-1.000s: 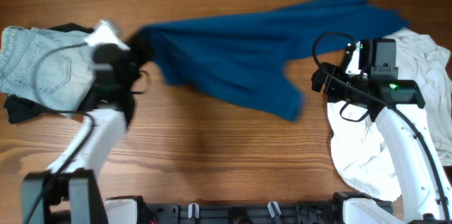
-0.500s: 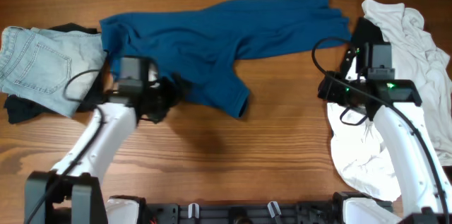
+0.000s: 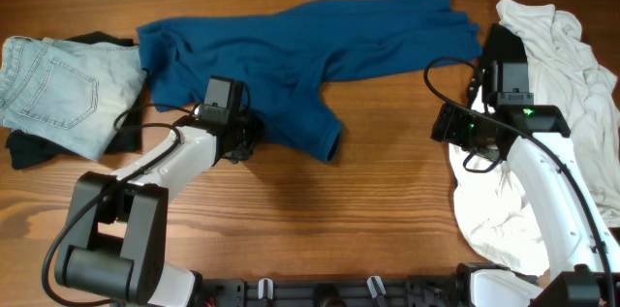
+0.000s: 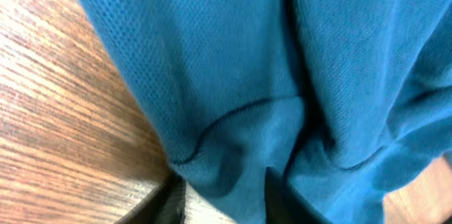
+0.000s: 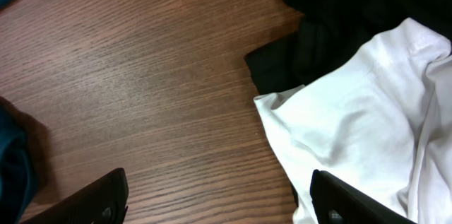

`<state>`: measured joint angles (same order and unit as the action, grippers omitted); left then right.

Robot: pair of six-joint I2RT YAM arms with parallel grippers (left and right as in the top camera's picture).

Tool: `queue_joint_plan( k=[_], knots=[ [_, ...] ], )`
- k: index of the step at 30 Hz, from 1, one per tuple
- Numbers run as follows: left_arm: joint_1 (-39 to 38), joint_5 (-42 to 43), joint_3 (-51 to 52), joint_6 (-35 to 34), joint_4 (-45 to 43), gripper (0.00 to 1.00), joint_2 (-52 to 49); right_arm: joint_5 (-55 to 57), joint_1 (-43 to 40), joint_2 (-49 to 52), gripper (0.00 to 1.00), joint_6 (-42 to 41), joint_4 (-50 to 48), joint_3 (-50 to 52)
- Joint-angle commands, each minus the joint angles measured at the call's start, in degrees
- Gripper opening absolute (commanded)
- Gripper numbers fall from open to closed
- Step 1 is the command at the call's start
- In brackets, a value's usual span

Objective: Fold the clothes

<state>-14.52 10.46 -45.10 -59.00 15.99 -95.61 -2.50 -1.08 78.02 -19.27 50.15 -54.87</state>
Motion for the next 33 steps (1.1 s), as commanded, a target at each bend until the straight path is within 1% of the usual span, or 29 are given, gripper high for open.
queue_joint_plan(
  k=[1, 2, 3, 5, 8, 9, 11, 13, 14, 16, 17, 18, 20, 21, 23, 26, 28, 29, 30, 31, 33],
  knots=[
    [-0.22, -2.86, 1.03, -0.37, 0.59, 0.08, -1.9, 1.01, -0.13, 0.15, 0.84, -0.39, 0.04, 0.28],
    [-0.22, -2.86, 1.03, -0.13, 1.01, 0.04, -1.9, 1.01, -0.13, 0.15, 0.83, -0.39, 0.04, 0.28],
    [-0.2, -2.86, 1.03, 0.5, 1.51, 0.04, -1.9, 1.01, -0.13, 0.15, 0.84, -0.42, 0.07, 0.28],
    [-0.11, -2.95, 0.87, 4.68, 4.2, 0.04, -1.16, 1.05, -0.13, 0.15, 0.84, -0.39, 0.07, 0.28],
    [2.71, -4.2, 0.66, 9.94, 15.04, 0.04, 4.24, 1.42, -0.13, 0.15, 0.84, -0.52, 0.07, 0.28],
    [5.18, -8.09, 0.39, 10.67, 21.44, 0.04, 8.17, 3.32, -0.13, 0.15, 0.84, -2.43, 0.39, 0.28],
    [11.13, -15.52, 0.39, 11.06, 27.89, 0.04, 15.91, 8.79, -0.13, 0.2, 0.84, -6.14, 1.84, 0.28],
    [18.12, -17.07, 0.39, 13.79, 28.59, 0.04, 23.04, 11.41, -0.15, 0.22, 0.84, -7.04, 2.54, 0.28],
    [21.4, -16.92, 0.39, 13.73, 28.44, 0.04, 25.66, 12.26, -0.26, 0.22, 0.84, -8.46, 2.95, 0.28],
    [25.14, -16.76, 0.39, 13.62, 28.5, 0.04, 28.2, 12.35, -1.25, 0.22, 0.83, -9.53, 3.34, 0.28],
    [26.14, -15.08, 0.42, 13.62, 28.72, 0.18, 28.5, 12.17, -2.14, 0.22, 0.83, -9.75, 3.43, 0.28],
    [26.23, -12.83, 0.42, 13.64, 28.87, 0.43, 28.39, 11.89, -2.54, 0.22, 0.83, -9.35, 3.45, 0.28],
    [25.97, -7.41, 0.42, 13.62, 29.9, 0.76, 27.87, 11.87, -3.04, 0.22, 0.84, -9.22, 3.5, 0.28],
    [25.46, -3.85, 0.42, 13.62, 30.71, 0.81, 27.58, 11.67, -3.02, 0.22, 0.83, -9.22, 3.48, 0.28],
    [23.98, -0.15, 0.55, 13.62, 31.01, 0.79, 27.21, 11.5, -3.02, 0.22, 0.84, -9.22, 3.48, 0.28],
    [19.67, 0.42, 0.92, 13.62, 30.77, 0.74, 26.16, 11.5, -3.02, 0.22, 0.84, -9.22, 3.48, 0.28],
    [15.19, 0.46, 0.92, 13.9, 28.5, 0.7, 24.35, 10.91, -3.02, 0.22, 0.84, -9.2, 3.45, 0.28],
    [11.41, 0.61, 0.92, 15.91, 25.68, 0.69, 22.75, 10.14, -3.02, 0.22, 0.84, -9.18, 3.43, 0.28],
    [8.35, 0.61, 0.9, 18.49, 23.61, 0.69, 21.33, 9.97, -3.02, 0.22, 0.85, -9.2, 3.43, 0.28],
    [5.49, 0.13, 0.9, 20.59, 22.32, 0.72, 19.58, 9.97, -3.02, 0.22, 0.85, -9.18, 3.45, 0.28],
    [2.19, -0.26, 0.9, 21.07, 22.38, 0.75, 15.69, 9.97, -3.02, 0.22, 0.85, -8.72, 3.52, 0.28]
  ],
)
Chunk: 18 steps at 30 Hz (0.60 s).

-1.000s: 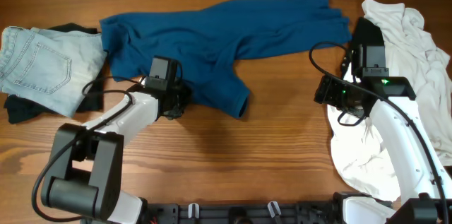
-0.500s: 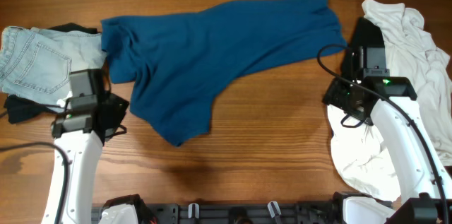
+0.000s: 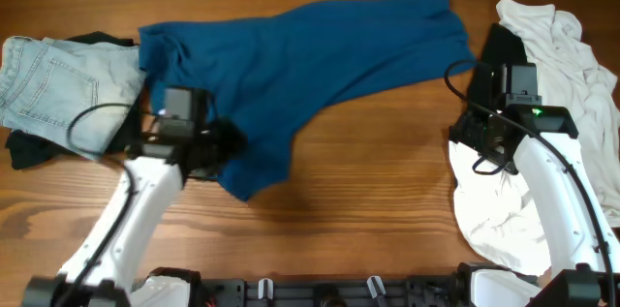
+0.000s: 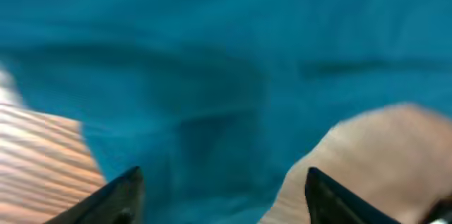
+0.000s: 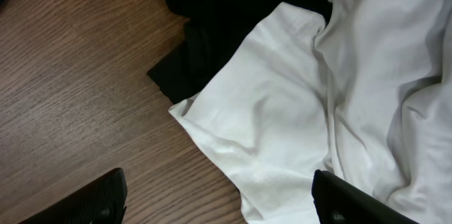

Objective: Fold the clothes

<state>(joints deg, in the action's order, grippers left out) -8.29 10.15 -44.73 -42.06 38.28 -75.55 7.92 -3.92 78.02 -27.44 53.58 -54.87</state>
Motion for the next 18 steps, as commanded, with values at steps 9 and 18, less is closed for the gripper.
queue_joint_plan(
  k=[9, 18],
  knots=[
    [-4.28, -9.66, 0.52, -3.69, 5.31, 0.83, -11.1, -0.48, -0.17, 0.22, 0.86, 0.44, 0.09, 0.28],
    [-4.35, -13.55, 0.63, -5.79, 3.04, 0.8, -13.53, -0.68, -0.17, 0.22, 0.87, 0.5, 0.35, 0.28]
  ],
)
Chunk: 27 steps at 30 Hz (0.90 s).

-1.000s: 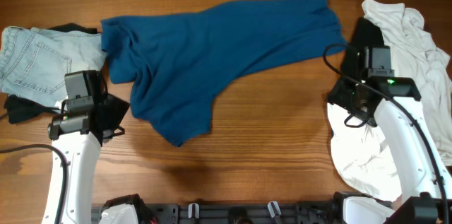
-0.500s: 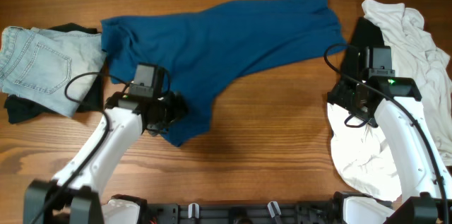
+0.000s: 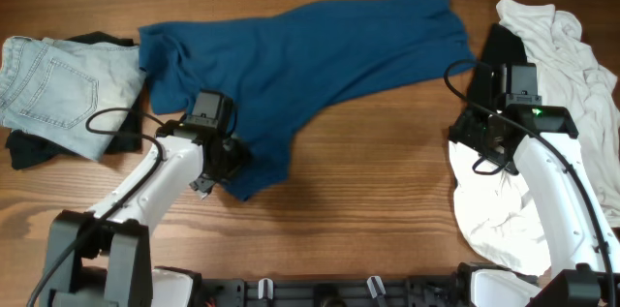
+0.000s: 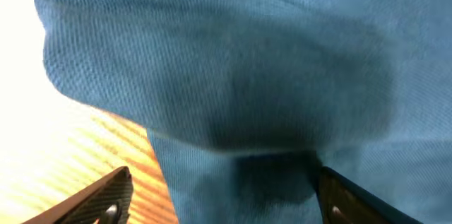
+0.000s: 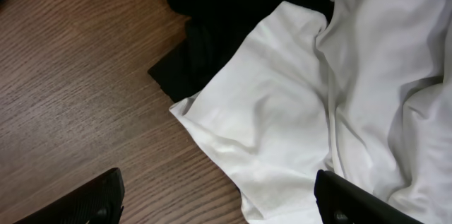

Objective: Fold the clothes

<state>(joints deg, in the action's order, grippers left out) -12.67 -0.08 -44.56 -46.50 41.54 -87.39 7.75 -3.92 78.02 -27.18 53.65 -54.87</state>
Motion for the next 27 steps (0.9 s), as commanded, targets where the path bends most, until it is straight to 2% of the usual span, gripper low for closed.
queue_joint_plan(
  k=[1, 5, 6, 10, 11, 12, 15, 17, 18, 22, 24, 27],
  knots=[
    [0.02, -3.69, 0.48, -1.38, -0.28, 0.8, -2.05, -0.5, -0.17, 0.22, 0.87, 0.22, 0.28, 0.28],
    [0.02, -3.72, 1.05, -1.36, -2.43, 0.8, -5.33, -0.52, -0.17, 0.22, 0.88, 0.22, 0.28, 0.28],
    [0.02, -3.65, 1.07, -1.36, -3.23, 0.77, -5.95, -0.5, -0.17, 0.22, 0.88, 0.24, 0.31, 0.28],
    [0.02, -3.21, 1.07, -1.25, -3.85, 0.4, -6.36, -0.5, -0.17, 0.22, 0.87, 0.22, 0.42, 0.28],
    [0.02, -2.91, 1.05, 0.15, -3.78, 0.2, -6.34, -0.5, -0.17, 0.22, 0.88, 0.22, 0.39, 0.28],
    [0.07, -2.27, 1.05, 1.38, -3.37, 0.04, -6.16, -0.5, -0.17, 0.22, 0.88, 0.2, 0.39, 0.28],
    [0.33, 1.73, 0.94, 5.99, -1.18, 0.04, -4.63, -0.5, -0.17, 0.22, 0.88, 0.2, 0.42, 0.28],
    [1.31, 5.88, -1.07, 11.72, 4.9, 0.04, -2.12, -0.92, -0.17, 0.22, 0.87, 0.22, 0.48, 0.28],
    [2.03, 5.57, -2.21, 12.07, 7.91, 0.04, -0.92, -1.2, -0.17, 0.22, 0.88, 0.22, 0.44, 0.28],
    [11.26, 5.42, -8.63, 14.84, 19.04, 0.04, 8.94, -1.46, -0.17, 0.22, 0.88, 0.2, 0.0, 0.28],
    [16.2, 5.44, -9.25, 14.82, 20.31, 0.04, 14.34, -4.35, -0.17, 0.22, 0.89, 0.37, -1.42, 0.28],
    [21.18, 5.64, -9.25, 14.84, 21.9, 0.04, 20.24, -17.11, -0.17, 1.09, 0.86, 6.4, -8.81, 0.26]
  ],
)
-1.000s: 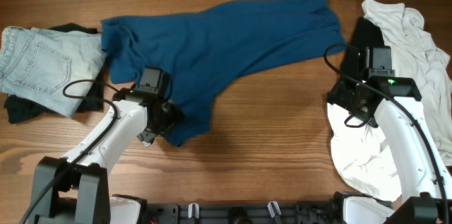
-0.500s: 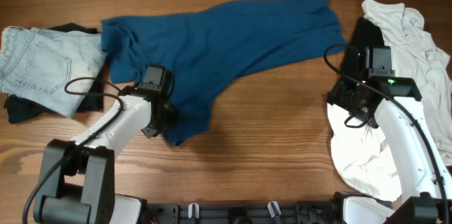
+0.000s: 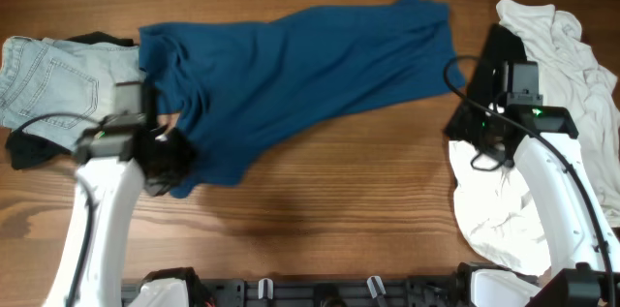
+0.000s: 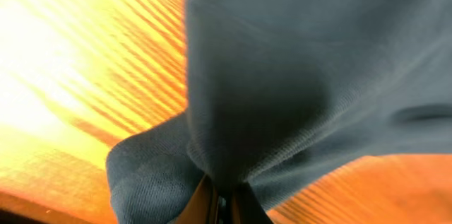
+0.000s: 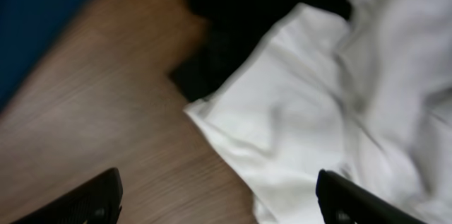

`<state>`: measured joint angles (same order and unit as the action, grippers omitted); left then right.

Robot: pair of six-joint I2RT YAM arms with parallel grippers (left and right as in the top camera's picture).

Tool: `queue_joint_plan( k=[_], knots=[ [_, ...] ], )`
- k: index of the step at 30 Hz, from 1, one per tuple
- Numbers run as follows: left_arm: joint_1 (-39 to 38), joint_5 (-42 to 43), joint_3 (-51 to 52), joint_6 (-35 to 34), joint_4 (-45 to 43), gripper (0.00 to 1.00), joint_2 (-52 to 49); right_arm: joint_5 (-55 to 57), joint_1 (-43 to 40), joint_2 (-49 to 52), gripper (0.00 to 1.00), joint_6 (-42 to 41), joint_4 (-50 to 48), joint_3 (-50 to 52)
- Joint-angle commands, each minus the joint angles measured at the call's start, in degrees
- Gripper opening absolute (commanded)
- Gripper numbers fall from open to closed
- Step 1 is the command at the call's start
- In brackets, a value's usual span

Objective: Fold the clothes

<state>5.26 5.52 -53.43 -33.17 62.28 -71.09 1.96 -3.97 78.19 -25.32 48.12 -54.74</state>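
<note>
A blue shirt [image 3: 291, 65] lies spread across the middle of the table [image 3: 339, 181], its lower left corner bunched near the front left. My left gripper [image 3: 167, 167] is shut on that corner of the blue shirt [image 4: 282, 83], the cloth pinched between the fingers [image 4: 205, 206]. My right gripper [image 3: 465, 123] stands open over bare wood beside the white garment [image 3: 552, 104], nothing between its fingers [image 5: 92, 196].
Light jeans [image 3: 53, 89] on a dark garment [image 3: 29, 147] lie at the far left. A black garment [image 3: 489, 55] shows under the white garment [image 5: 332, 104] at the right.
My left gripper has moved left with the shirt's corner and is now shut on it; the shirt's lower flap is drawn out leftward. The right gripper shifted slightly toward the shirt.
At first my left gripper sat at the shirt's lower edge near the middle, with a sleeve hanging to its right. Then the sleeve was gone under the body and the gripper stood further left. Now it holds the corner at the front left.
</note>
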Motion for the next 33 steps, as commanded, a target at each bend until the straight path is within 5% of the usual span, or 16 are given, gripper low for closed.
queue_joint_plan(
  k=[1, 5, 11, 15, 24, 29, 33],
  knots=[
    [3.78, 0.02, -0.37, 1.51, 1.68, 0.04, 5.05, -13.9, -0.13, 1.7, 0.85, 4.81, -5.2, 0.13],
    [3.82, -0.26, -0.2, 3.19, 4.0, 0.04, 5.18, -25.22, 0.7, 9.46, 0.81, 4.17, -13.44, -0.46],
    [3.8, -1.05, -0.2, 3.13, 3.96, 0.04, 5.14, -24.2, 1.92, 20.04, 0.67, -2.01, -27.1, -5.16],
    [3.8, -1.05, -0.2, 3.13, 3.5, 0.04, 5.14, -23.12, 2.08, 26.91, 0.68, -7.93, -36.65, -5.2],
    [3.8, -1.01, -0.2, 2.91, 1.2, 0.04, 5.09, -14.14, 2.1, 32.98, 0.73, -14.21, -39.34, -5.2],
    [3.8, -0.55, -0.2, 2.93, 1.18, 0.04, 5.09, -13.51, 2.25, 32.98, 0.41, -15.8, -41.38, -5.2],
    [3.8, -0.57, -0.2, 2.95, 1.18, 0.04, 5.09, -12.02, 2.25, 32.98, 0.36, -16.9, -41.22, -5.14]
  ],
)
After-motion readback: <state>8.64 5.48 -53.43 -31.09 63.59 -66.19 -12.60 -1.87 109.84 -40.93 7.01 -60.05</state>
